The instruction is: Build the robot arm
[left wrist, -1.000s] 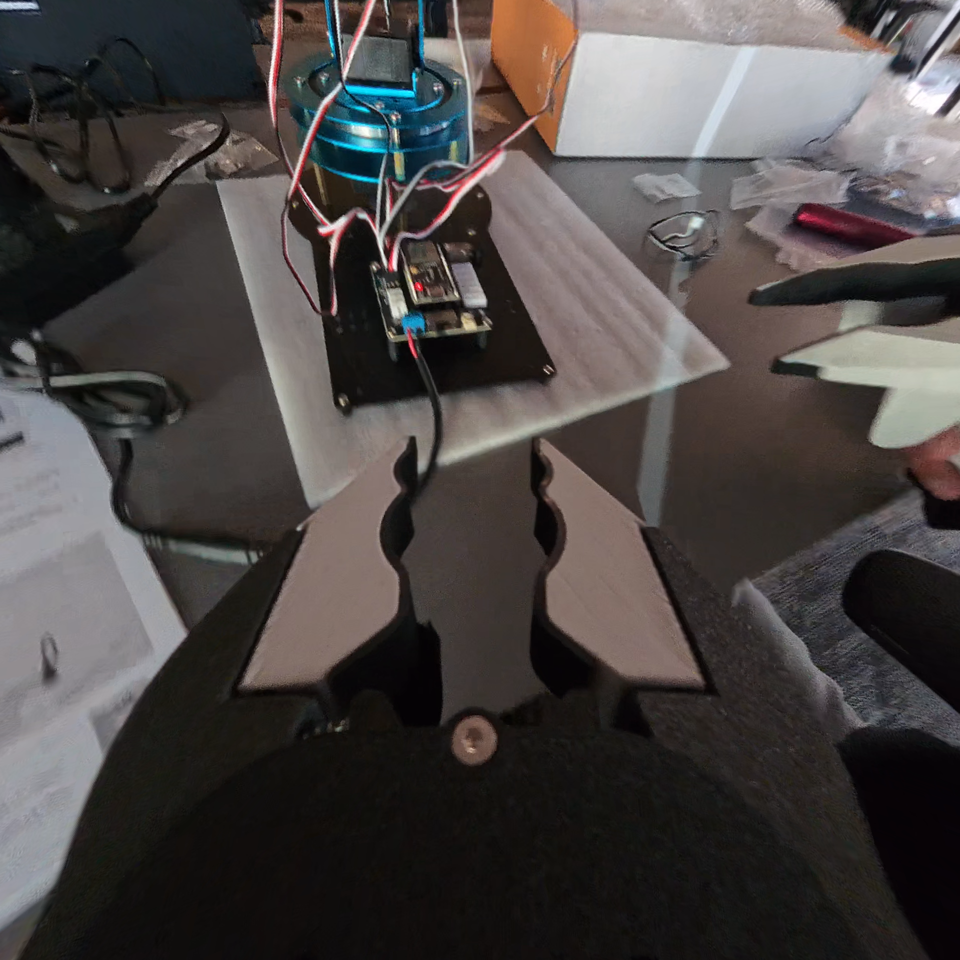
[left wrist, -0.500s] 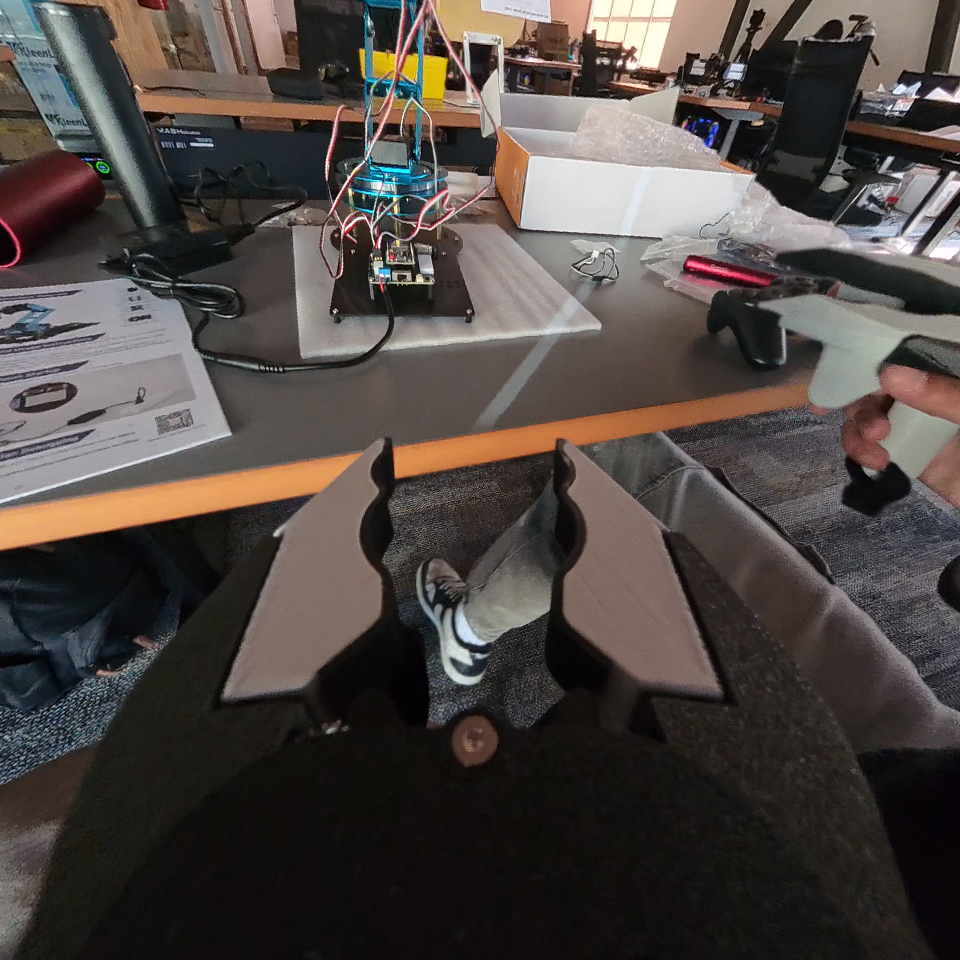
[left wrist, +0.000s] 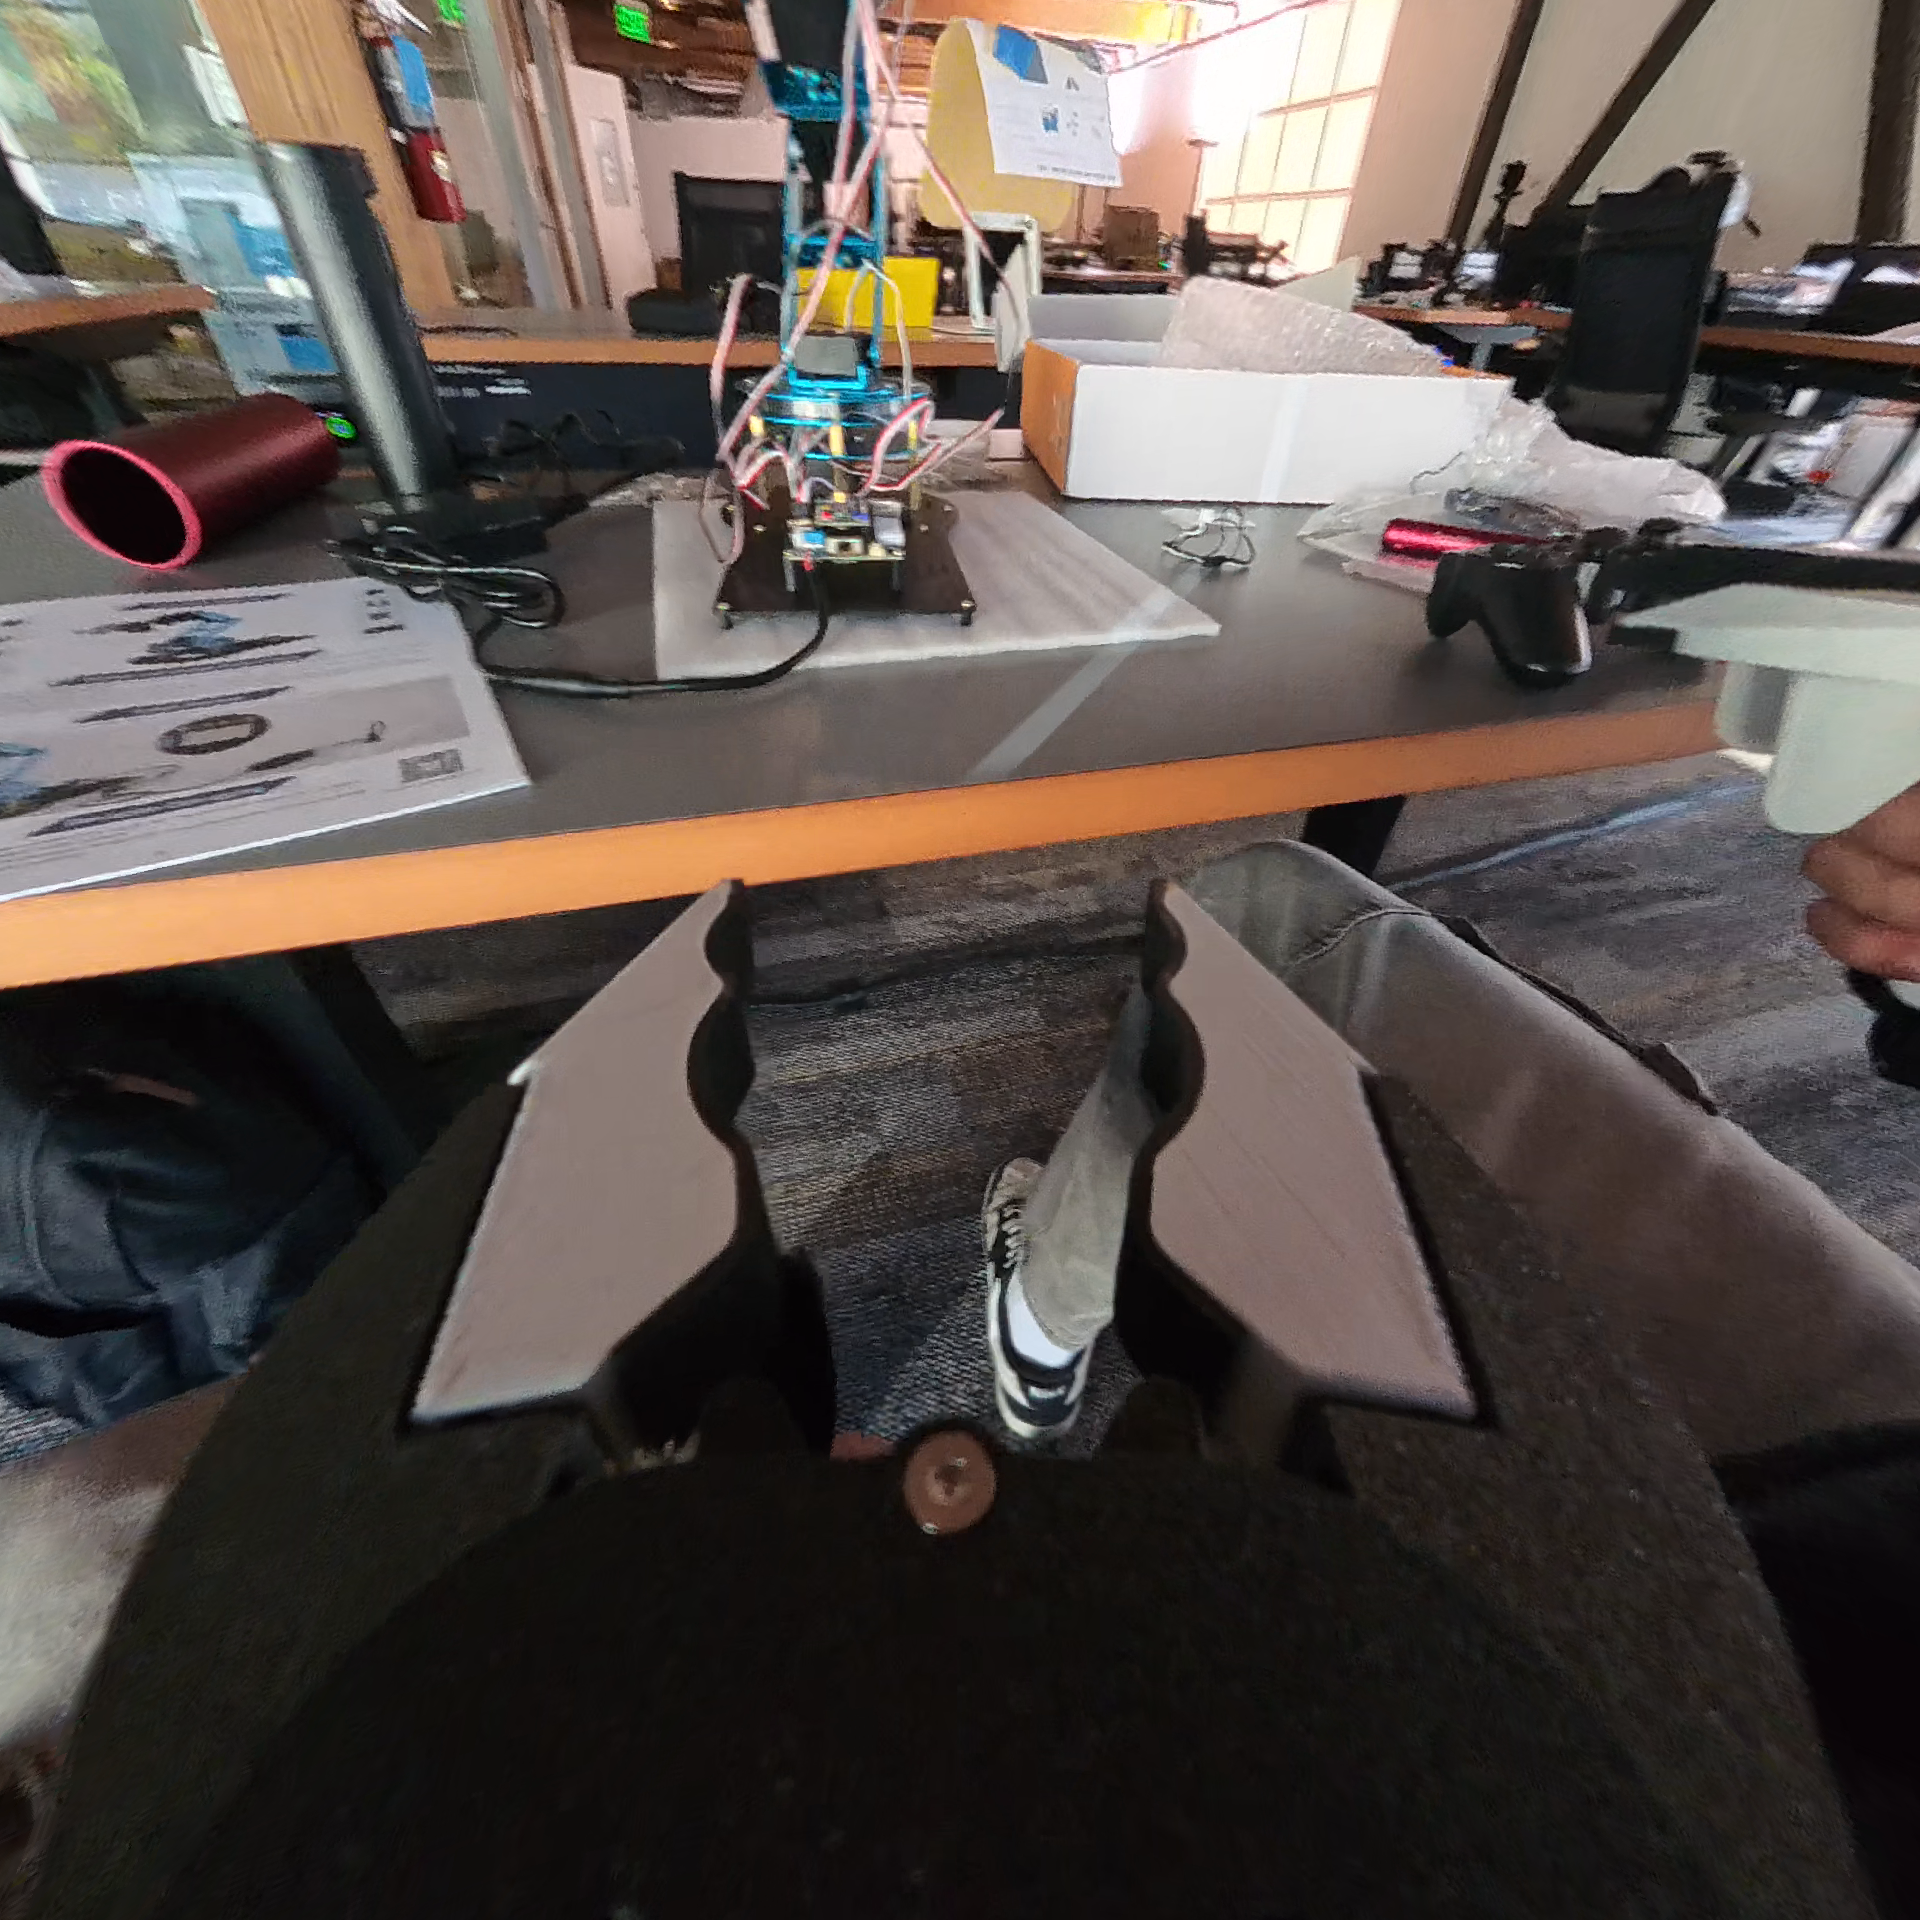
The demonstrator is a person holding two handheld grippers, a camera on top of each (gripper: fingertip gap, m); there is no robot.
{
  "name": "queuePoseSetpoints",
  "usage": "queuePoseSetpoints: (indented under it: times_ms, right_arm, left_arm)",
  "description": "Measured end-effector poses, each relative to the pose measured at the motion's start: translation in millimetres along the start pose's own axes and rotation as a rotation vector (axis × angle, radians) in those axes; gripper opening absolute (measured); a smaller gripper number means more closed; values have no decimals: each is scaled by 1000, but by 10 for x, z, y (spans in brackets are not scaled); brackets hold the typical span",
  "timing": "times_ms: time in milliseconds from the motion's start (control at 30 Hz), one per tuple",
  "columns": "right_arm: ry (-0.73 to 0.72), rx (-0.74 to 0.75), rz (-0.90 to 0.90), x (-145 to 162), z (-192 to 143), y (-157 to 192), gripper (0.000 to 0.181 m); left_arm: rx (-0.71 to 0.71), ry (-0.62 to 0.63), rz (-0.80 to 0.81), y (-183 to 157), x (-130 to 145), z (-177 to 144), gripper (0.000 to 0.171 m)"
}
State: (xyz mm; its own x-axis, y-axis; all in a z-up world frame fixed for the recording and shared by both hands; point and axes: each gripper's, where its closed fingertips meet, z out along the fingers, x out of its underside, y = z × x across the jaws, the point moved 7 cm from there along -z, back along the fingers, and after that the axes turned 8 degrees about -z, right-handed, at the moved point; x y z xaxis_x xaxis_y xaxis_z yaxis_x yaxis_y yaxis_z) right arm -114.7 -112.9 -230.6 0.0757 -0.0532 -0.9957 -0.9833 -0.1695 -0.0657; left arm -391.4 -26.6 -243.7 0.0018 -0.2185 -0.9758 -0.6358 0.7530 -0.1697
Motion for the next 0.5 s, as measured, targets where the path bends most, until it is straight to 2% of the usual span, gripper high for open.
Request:
queuePoseSetpoints:
  times_ms: [100, 200, 300, 500]
  right_arm:
    - [-9, 16, -28, -1, -50, 14, 63]
    - [-16, 22, -57, -30, -82, 36, 62]
    - [-16, 23, -73, -31, -87, 40, 61]
    - [-17, 9, -44, -38, -86, 10, 61]
  left_arm:
    - [-4, -36, -20, 21, -52, -47, 74]
    - [-19, 2, -74, 29, -54, -22, 74]
    - [-38, 16, -61, 17, -30, -25, 69]
    - [27, 32, -47, -137, -54, -24, 69]
